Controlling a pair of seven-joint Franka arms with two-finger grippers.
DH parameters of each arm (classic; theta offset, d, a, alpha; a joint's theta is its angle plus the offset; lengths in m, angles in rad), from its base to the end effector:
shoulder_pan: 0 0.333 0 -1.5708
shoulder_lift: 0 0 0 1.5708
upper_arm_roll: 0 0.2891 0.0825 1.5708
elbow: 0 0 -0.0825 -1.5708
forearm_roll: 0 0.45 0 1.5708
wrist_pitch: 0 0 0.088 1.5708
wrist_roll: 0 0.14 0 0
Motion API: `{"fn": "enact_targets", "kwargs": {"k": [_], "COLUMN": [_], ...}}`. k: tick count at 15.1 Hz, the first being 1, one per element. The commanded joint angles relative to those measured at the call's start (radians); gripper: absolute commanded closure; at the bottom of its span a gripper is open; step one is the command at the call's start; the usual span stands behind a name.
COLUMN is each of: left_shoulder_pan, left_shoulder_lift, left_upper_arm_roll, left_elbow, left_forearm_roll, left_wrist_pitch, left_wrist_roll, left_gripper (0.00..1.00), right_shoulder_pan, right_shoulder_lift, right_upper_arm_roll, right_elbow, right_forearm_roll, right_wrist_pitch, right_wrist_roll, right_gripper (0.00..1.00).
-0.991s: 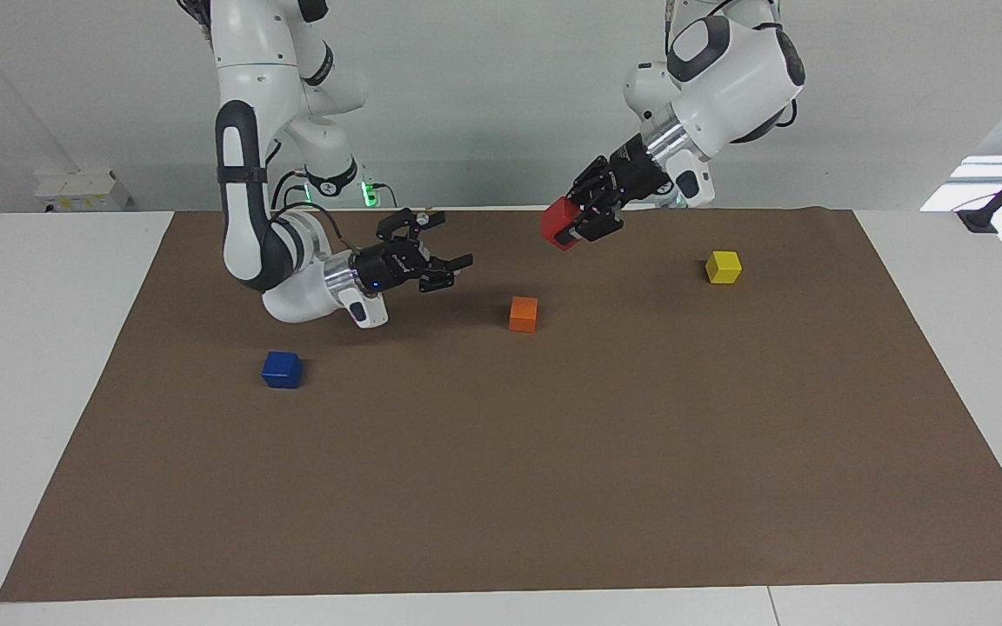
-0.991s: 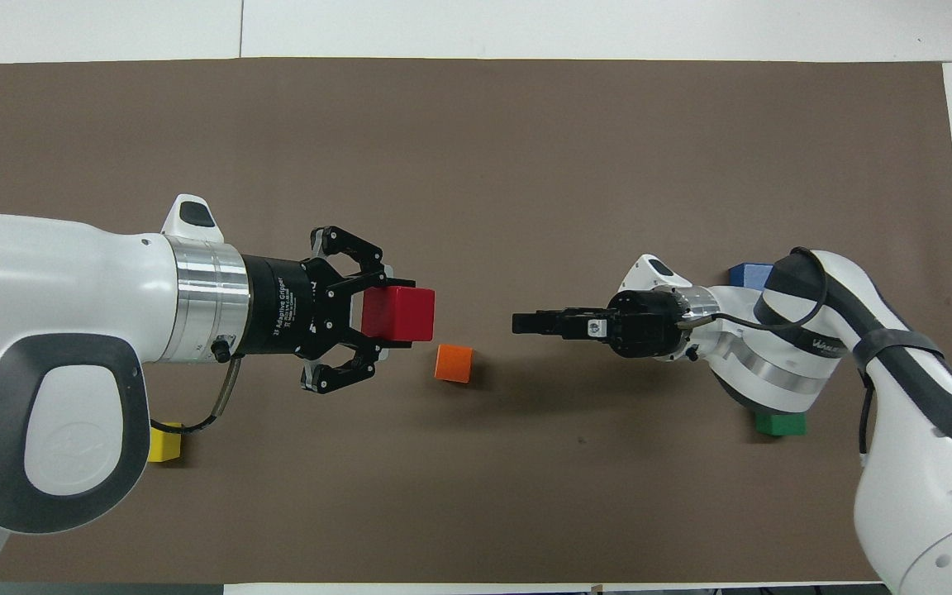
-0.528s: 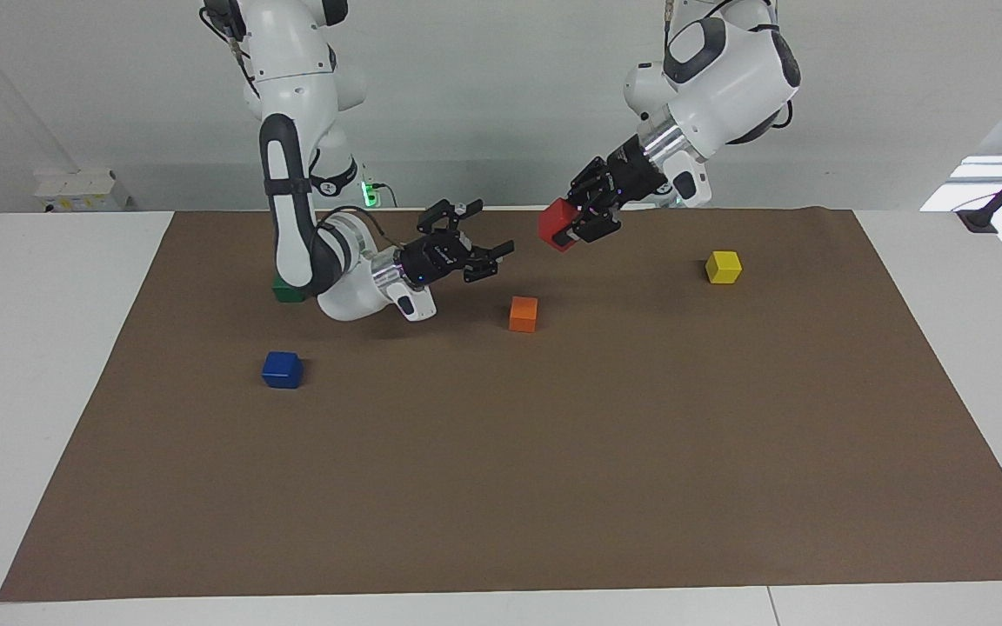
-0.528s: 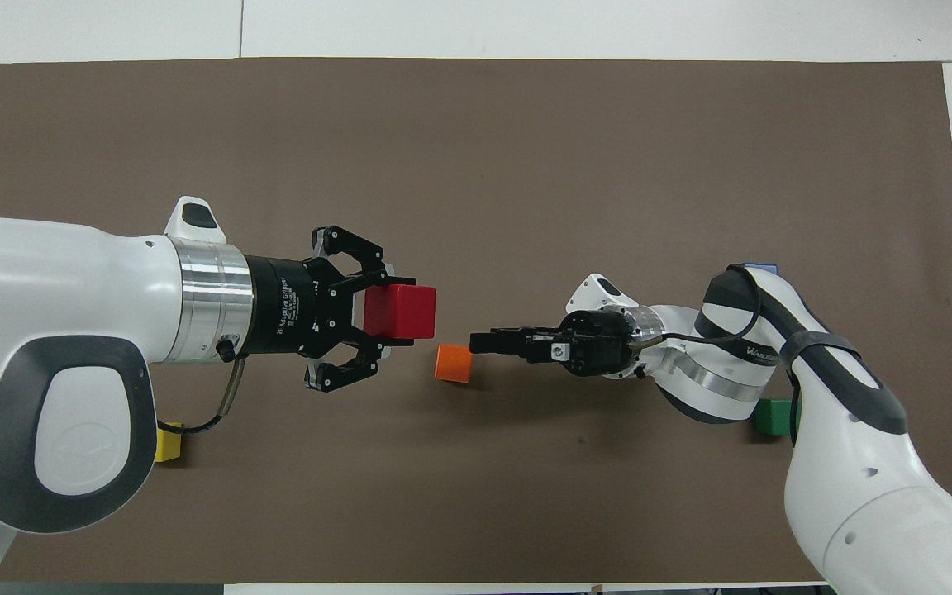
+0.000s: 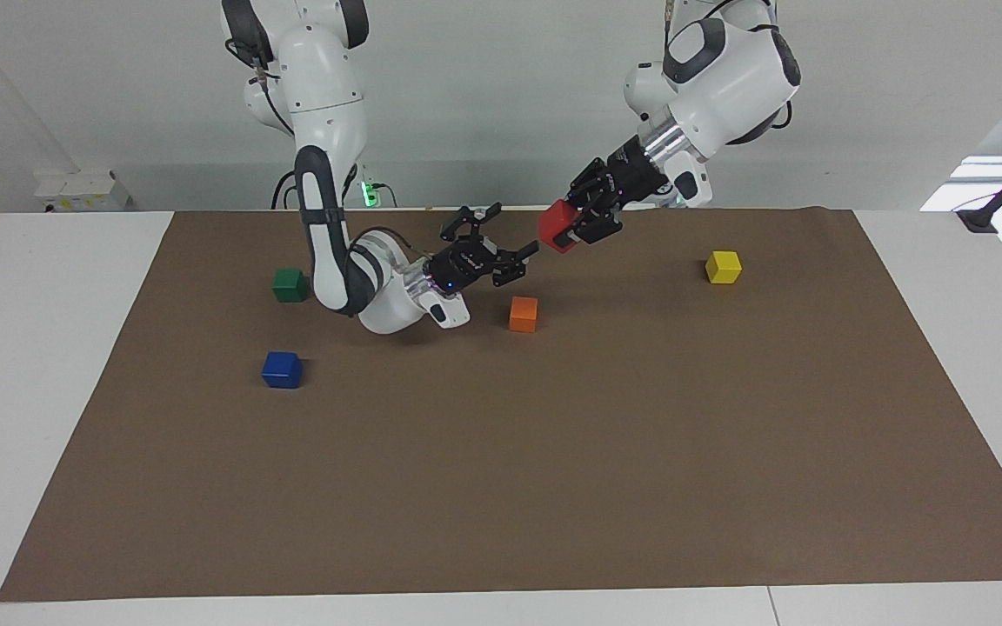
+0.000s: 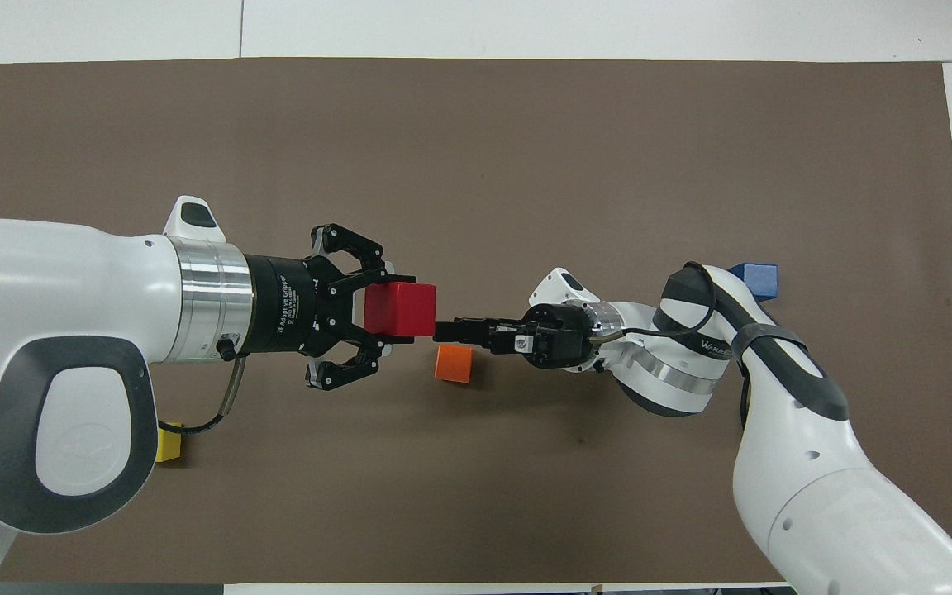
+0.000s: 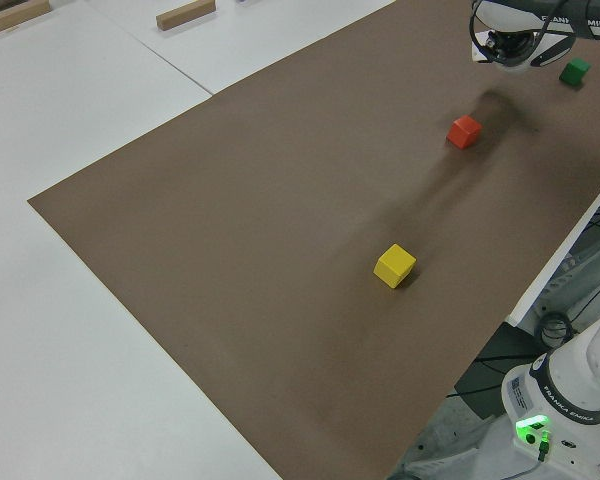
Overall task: Transfer red block to right arm and stack on blue block
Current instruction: 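Close the right gripper on the red cube held by the left gripper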
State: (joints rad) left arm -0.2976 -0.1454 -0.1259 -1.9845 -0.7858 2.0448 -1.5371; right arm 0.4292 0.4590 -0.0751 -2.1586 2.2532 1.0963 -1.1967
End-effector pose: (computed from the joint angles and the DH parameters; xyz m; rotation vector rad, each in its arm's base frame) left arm 0.5372 -0.3100 0.4942 1.9085 1.6279 -0.6347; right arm 0.5130 0.3278 0.2433 -0.8551 -0.0919 -0.1701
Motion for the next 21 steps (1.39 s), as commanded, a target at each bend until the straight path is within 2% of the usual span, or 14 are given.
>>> {"fn": "enact_targets", "kwargs": {"k": [1,5,10,12,14,15,18,19,20,21], "left_shoulder_pan": [-0.023,-0.052,-0.103,-0.103,-0.101,-0.101,-0.1,-0.098,-0.094,-0.089], "left_shoulder_lift": [-0.033,-0.039,-0.063,-0.063,-0.063,-0.063,-0.072,-0.076,-0.077,-0.079], "left_upper_arm_roll": [0.014,0.014,0.015,0.015,0.015,0.015,0.017,0.017,0.018,0.023], "left_elbow": [-0.037,-0.048,-0.109,-0.109,-0.109,-0.109,-0.109,-0.109,-0.105,-0.1], "left_forearm_roll": [-0.026,-0.026,-0.026,-0.026,-0.026,-0.026,-0.026,-0.026,-0.024,-0.023], "left_wrist_pitch": [0.026,0.031,0.106,0.106,0.104,0.101,0.094,0.095,0.098,0.094], "left_wrist_roll": [-0.014,-0.021,-0.043,-0.043,-0.043,-0.043,-0.041,-0.046,-0.046,-0.044], "left_gripper": [1.0,1.0,1.0,1.0,1.0,1.0,1.0,0.88,0.01,0.0], "right_shoulder_pan": [-0.003,0.011,0.017,0.034,0.043,0.043,0.042,0.042,0.039,0.039], "right_shoulder_lift": [0.018,0.02,0.02,0.02,0.021,0.02,0.015,0.012,0.009,0.009], "right_upper_arm_roll": [0.059,0.084,0.089,0.089,0.089,0.089,0.089,0.087,0.089,0.087], "right_elbow": [0.042,0.068,0.069,0.068,0.063,0.062,0.063,0.063,0.063,0.063], "right_forearm_roll": [0.09,0.14,0.16,0.163,0.164,0.164,0.163,0.163,0.163,0.163], "right_wrist_pitch": [0.046,0.079,0.083,0.083,0.083,0.088,0.114,0.114,0.114,0.112], "right_wrist_roll": [-0.015,-0.015,-0.004,0.002,0.0,0.0,0.006,0.006,0.006,0.006], "right_gripper": [0.0,0.0,0.01,0.28,0.93,1.0,1.0,1.0,1.0,1.0]}}
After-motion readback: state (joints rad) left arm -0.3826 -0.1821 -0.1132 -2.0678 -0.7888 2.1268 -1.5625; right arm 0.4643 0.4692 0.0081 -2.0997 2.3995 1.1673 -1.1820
